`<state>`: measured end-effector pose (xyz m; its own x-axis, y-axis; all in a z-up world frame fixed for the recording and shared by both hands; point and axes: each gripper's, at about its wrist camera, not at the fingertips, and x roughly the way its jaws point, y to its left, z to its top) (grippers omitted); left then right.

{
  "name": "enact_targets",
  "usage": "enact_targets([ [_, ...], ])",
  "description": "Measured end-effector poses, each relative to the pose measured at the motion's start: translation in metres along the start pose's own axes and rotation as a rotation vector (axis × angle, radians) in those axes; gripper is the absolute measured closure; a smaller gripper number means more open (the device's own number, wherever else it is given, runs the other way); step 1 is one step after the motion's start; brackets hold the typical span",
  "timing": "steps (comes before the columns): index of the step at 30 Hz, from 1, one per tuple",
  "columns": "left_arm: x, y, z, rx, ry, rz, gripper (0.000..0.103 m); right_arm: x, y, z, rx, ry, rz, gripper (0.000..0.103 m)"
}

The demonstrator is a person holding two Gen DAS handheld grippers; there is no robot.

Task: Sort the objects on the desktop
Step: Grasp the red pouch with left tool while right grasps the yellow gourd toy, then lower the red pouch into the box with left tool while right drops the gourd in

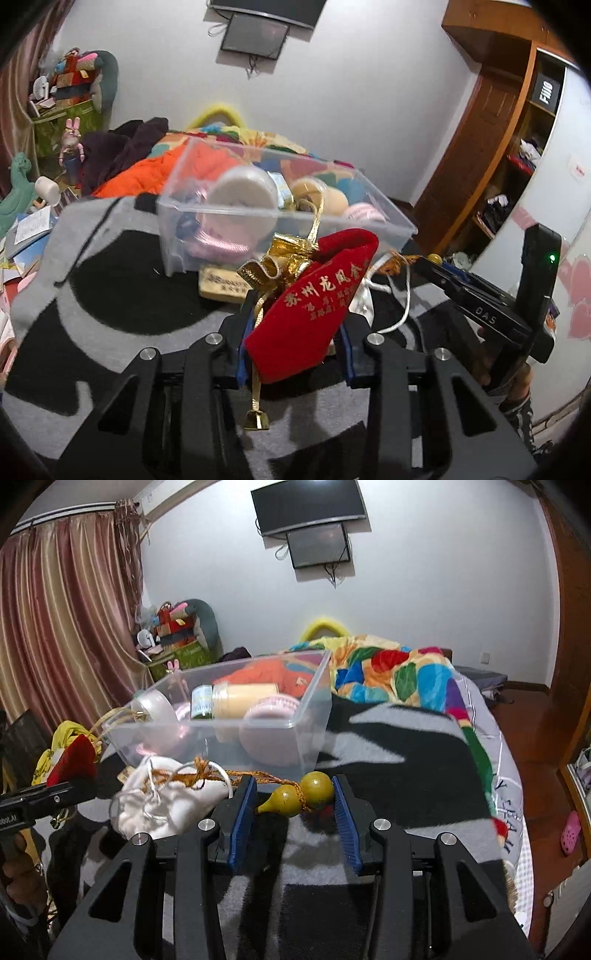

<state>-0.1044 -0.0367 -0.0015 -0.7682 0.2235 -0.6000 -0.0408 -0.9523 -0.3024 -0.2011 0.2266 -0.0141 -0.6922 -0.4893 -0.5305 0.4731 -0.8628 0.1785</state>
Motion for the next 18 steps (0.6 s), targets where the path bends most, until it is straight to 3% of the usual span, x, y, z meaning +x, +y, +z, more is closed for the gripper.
enact_targets([
  [8, -0.007, 0.015, 0.011, -0.041, -0.014, 0.009, 0.066, -0.014, 0.006, 0.020, -0.019, -0.061, -0.001, 0.065],
  [18, -0.029, 0.010, 0.030, 0.001, -0.081, 0.024, 0.066, -0.024, 0.028, 0.048, -0.098, -0.128, 0.016, 0.065],
])
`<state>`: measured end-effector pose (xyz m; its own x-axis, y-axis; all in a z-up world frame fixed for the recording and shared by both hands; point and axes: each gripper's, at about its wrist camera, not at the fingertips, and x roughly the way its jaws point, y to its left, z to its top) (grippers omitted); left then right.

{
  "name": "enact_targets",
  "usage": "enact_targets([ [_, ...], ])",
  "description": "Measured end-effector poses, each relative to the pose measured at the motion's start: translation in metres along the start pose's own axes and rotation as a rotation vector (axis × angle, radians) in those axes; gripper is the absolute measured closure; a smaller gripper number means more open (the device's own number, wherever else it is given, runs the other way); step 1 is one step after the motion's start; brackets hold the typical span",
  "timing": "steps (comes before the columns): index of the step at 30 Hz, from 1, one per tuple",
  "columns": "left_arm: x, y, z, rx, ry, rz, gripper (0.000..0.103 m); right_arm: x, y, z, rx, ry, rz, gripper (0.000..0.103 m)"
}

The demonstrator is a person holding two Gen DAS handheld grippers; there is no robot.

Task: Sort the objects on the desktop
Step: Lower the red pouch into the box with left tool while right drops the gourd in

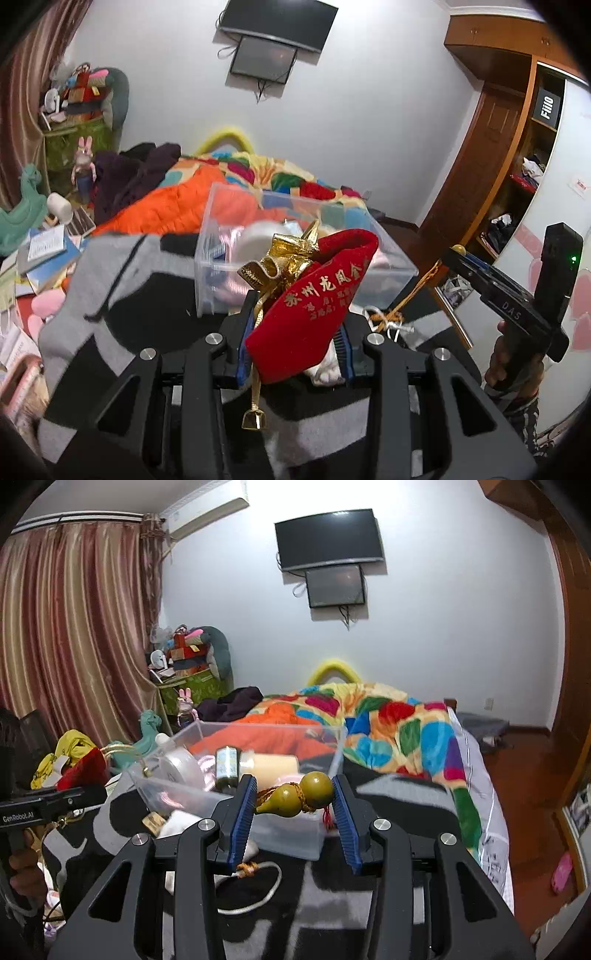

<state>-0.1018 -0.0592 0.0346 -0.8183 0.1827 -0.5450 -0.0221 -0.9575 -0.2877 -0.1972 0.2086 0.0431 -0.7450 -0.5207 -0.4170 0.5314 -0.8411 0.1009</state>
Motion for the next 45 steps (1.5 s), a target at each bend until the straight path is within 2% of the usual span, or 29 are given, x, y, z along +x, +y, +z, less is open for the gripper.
enact_targets([
  [10, -0.001, -0.009, 0.043, 0.048, -0.033, -0.019, 0.066, 0.015, 0.013, 0.028, -0.032, -0.033, 0.040, 0.065],
  [17, 0.025, -0.023, 0.060, 0.088, -0.018, -0.027, 0.066, 0.045, 0.016, 0.028, -0.021, 0.011, 0.053, 0.065],
  [21, 0.043, -0.027, 0.060, 0.092, 0.014, -0.033, 0.066, 0.061, 0.017, 0.018, -0.016, 0.055, 0.065, 0.065],
  [29, 0.082, -0.022, 0.050, 0.065, 0.126, -0.070, 0.066, 0.085, 0.023, 0.003, -0.036, 0.129, 0.077, 0.065],
  [39, 0.112, -0.026, 0.044, 0.084, 0.191, -0.051, 0.066, 0.087, 0.022, -0.001, -0.039, 0.147, 0.079, 0.066],
  [45, 0.113, -0.033, 0.042, 0.119, 0.187, -0.022, 0.065, 0.082, 0.026, -0.002, -0.069, 0.148, 0.058, 0.066],
])
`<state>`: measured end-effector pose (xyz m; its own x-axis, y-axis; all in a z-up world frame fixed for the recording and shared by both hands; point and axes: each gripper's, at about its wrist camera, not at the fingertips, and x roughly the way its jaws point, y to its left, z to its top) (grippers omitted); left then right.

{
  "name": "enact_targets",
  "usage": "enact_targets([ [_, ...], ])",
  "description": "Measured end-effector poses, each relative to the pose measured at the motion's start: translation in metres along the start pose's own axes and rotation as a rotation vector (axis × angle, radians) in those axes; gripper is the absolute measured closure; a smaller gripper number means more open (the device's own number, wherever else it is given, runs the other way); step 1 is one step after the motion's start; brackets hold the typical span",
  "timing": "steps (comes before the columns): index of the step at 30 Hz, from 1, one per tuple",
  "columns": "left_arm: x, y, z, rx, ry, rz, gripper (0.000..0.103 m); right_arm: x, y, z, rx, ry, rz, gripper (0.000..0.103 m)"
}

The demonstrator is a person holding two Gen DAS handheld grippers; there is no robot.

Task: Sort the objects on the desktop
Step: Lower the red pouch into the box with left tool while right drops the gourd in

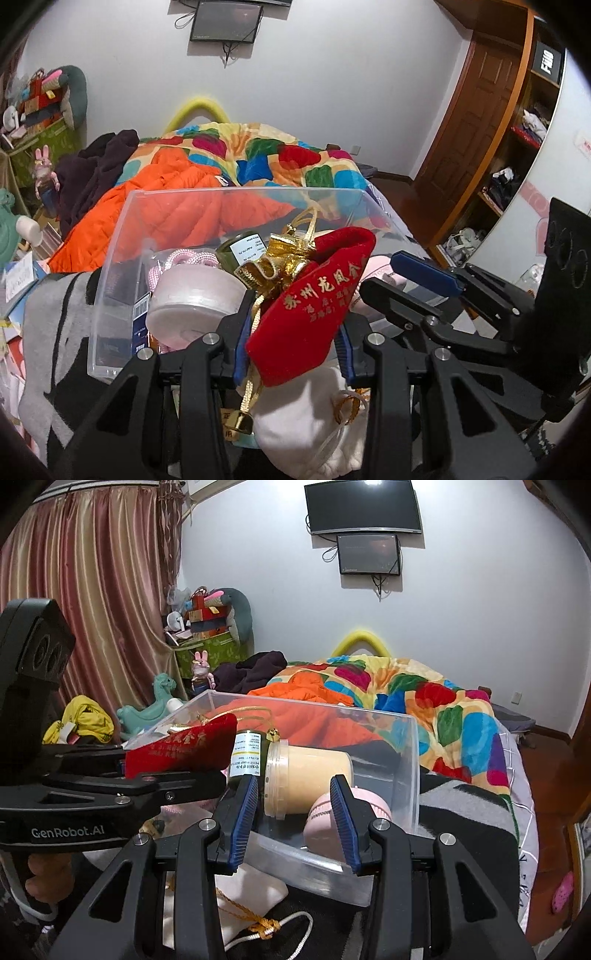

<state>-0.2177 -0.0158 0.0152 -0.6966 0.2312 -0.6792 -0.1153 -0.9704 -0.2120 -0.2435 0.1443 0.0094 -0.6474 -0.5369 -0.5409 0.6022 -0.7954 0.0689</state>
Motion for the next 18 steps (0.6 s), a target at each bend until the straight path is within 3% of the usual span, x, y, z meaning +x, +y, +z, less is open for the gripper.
enact_targets([
  [6, -0.008, -0.001, 0.002, 0.000, -0.010, -0.019, 0.051, -0.010, -0.001, -0.001, -0.015, -0.014, -0.021, 0.065],
  [13, -0.016, -0.002, 0.017, 0.012, -0.049, 0.003, 0.048, -0.021, -0.003, -0.002, 0.003, -0.023, -0.010, 0.065],
  [18, -0.014, -0.004, 0.021, 0.026, -0.053, 0.028, 0.037, -0.024, -0.004, -0.007, 0.017, -0.016, -0.002, 0.063],
])
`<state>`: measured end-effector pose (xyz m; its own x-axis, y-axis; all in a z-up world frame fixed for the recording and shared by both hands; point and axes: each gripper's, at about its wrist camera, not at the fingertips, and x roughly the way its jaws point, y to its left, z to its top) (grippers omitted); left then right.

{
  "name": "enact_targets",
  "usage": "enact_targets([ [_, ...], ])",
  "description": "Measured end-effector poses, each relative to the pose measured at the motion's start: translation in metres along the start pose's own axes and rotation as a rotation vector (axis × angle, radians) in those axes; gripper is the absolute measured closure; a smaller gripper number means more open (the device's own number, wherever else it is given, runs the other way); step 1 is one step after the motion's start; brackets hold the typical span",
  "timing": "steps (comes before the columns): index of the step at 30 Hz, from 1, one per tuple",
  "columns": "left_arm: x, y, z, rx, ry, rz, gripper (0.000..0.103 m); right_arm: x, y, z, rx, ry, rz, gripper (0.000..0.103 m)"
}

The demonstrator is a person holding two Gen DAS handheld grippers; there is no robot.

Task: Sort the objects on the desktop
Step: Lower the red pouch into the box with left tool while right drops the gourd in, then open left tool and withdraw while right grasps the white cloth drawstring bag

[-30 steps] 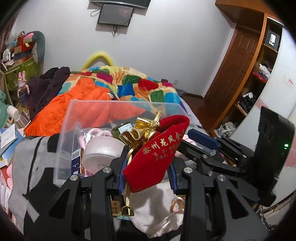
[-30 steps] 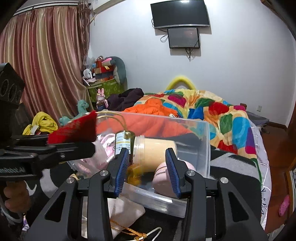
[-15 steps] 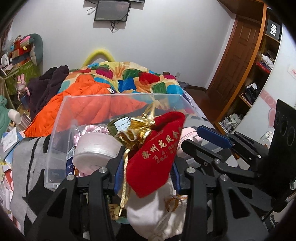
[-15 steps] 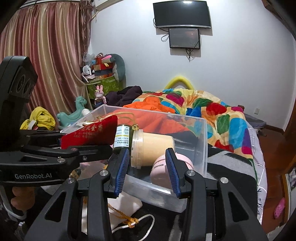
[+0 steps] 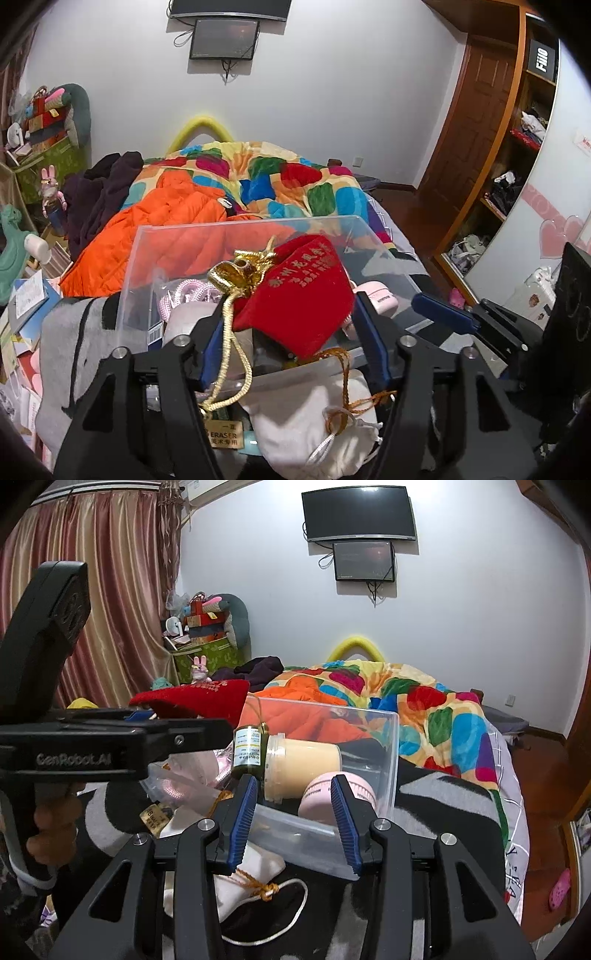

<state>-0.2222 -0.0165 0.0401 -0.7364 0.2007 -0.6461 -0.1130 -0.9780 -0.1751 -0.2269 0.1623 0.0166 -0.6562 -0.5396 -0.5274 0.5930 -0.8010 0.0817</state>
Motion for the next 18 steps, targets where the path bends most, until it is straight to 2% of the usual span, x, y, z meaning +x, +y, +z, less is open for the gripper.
enact_targets([
  [3, -0.001, 0.002, 0.000, -0.008, -0.006, 0.010, 0.027, -0.001, 0.000, -0.003, -0.001, 0.006, 0.004, 0.059],
  [8, -0.004, 0.010, 0.001, -0.034, -0.008, 0.008, 0.026, -0.004, 0.004, -0.008, -0.011, 0.010, 0.014, 0.053],
  [11, -0.008, 0.012, 0.002, -0.033, -0.018, 0.021, 0.014, -0.008, 0.007, -0.011, -0.017, 0.003, 0.015, 0.042],
  [12, -0.009, 0.013, 0.003, -0.031, -0.020, 0.032, 0.007, -0.009, 0.008, -0.011, -0.018, -0.001, 0.015, 0.037],
  [18, -0.013, 0.022, 0.001, -0.037, -0.021, 0.086, 0.007, -0.016, 0.016, -0.019, -0.031, -0.001, 0.034, 0.026],
])
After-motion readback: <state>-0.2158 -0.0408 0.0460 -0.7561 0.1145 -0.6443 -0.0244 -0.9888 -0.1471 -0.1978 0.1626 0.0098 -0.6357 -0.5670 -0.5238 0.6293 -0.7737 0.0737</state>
